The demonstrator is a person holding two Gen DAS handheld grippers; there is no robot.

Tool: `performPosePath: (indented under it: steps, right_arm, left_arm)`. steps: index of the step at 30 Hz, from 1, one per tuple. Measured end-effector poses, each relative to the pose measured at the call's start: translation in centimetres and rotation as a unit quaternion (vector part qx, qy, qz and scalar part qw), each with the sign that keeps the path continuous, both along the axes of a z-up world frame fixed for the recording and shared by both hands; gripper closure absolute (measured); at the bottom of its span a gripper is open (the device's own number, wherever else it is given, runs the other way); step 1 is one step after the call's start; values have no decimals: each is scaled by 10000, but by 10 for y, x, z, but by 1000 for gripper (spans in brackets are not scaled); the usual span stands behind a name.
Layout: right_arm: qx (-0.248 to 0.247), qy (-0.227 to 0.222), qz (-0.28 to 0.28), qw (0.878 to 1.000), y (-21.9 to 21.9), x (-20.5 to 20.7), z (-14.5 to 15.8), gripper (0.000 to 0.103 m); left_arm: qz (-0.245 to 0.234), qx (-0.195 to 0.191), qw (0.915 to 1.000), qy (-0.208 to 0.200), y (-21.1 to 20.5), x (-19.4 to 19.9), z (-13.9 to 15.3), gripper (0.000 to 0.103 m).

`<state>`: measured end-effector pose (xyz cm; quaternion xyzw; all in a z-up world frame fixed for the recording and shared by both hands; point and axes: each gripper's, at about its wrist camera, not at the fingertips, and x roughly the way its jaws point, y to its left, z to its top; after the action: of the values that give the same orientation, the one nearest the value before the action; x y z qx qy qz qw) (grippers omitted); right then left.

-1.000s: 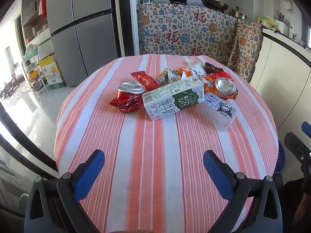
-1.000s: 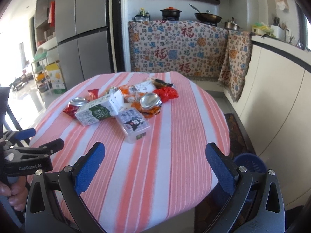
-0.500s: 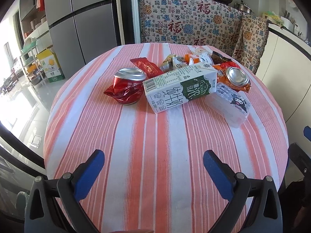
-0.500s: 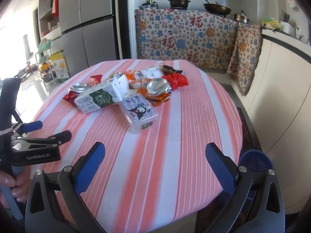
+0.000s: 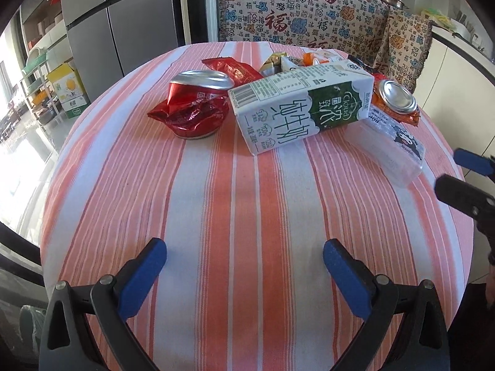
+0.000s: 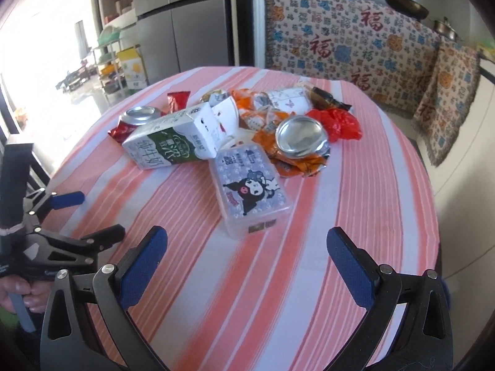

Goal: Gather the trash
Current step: 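Grasp the clear cartoon plastic box with the right gripper while the left gripper approaches the crushed red can, then grasp the crushed red can with the left gripper while the right gripper holds the plastic box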

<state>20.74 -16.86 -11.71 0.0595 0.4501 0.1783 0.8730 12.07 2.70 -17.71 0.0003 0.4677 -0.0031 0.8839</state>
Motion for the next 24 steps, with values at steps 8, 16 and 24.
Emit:
performPosePath:
  steps: [8, 16, 24]
  right_arm:
    - [-119, 439, 180, 9988, 13, 37, -31, 1]
    - [-26, 445, 93, 9990, 11, 45, -32, 31]
    - [74, 486, -47, 9988, -12, 3, -33, 39]
  left_arm:
    - [-208, 67, 9997, -100, -2, 1, -2, 0]
    - [-180, 101, 9997, -94, -4, 1, -3, 0]
    - [-242, 80, 9996, -134, -4, -3, -4, 0]
